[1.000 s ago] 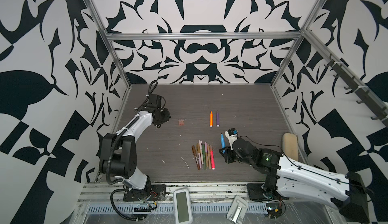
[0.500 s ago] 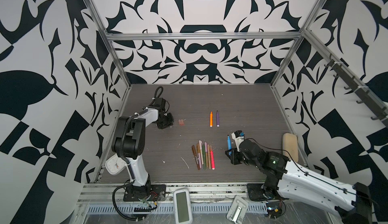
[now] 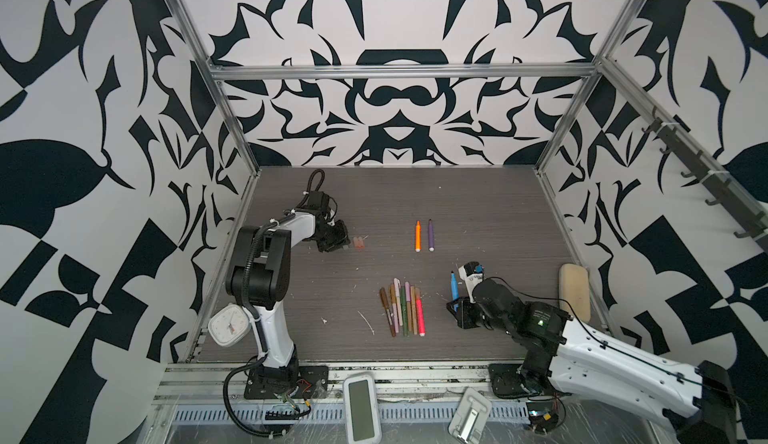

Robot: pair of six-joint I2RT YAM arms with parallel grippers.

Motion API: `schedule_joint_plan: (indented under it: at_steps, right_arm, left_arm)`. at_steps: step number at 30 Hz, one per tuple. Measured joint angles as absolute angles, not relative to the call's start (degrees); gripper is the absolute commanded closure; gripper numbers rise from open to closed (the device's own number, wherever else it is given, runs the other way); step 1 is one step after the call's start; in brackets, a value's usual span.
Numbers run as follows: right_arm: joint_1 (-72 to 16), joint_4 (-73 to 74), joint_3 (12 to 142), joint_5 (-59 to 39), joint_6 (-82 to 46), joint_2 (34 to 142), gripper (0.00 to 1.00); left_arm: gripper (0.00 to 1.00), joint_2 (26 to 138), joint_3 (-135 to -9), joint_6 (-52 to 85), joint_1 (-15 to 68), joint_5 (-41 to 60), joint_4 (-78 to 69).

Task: Open the pen caps
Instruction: 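Lower the clear cap beside the pink caps with the left gripper and release, then set the uncapped blue highlighter beside the purple marker with the right gripper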

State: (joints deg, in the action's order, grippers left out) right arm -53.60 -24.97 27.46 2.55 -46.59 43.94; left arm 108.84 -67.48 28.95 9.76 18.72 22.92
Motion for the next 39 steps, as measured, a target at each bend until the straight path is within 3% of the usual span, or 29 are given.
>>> schedule_joint_plan:
  at_steps: [4,15,20,27,33,39]
  right_arm:
    - [-53.6,-24.8,27.5,2.6,-46.6,44.5,1.0]
    - [-51.9,-24.8,27.5,1.7,-46.2,45.3,1.0]
    - [-40.0,-24.9,30.0,-5.0,-42.1,51.6,1.0]
    - [-23.9,-24.1,40.8,-14.0,-33.3,66.3,1.0]
    - [-18.8,-21.1,53.5,-18.3,-27.2,85.1,1.0]
    - [-15.0,-18.2,61.7,-22.5,-25.1,101.6,1.0]
  left_arm:
    - [0.61,108.8,-67.5,28.8,9.8,19.4,22.7]
    - [0.61,108.8,-67.5,29.1,9.8,19.6,22.5]
    - [0.61,105.7,-66.7,30.2,9.8,21.2,22.6]
    - [0.66,84.9,-63.1,30.9,10.2,25.4,25.3]
    - [0.66,61.8,-58.5,28.5,10.6,26.6,32.9]
    - [0.59,46.7,-55.2,25.5,10.7,23.9,43.1]
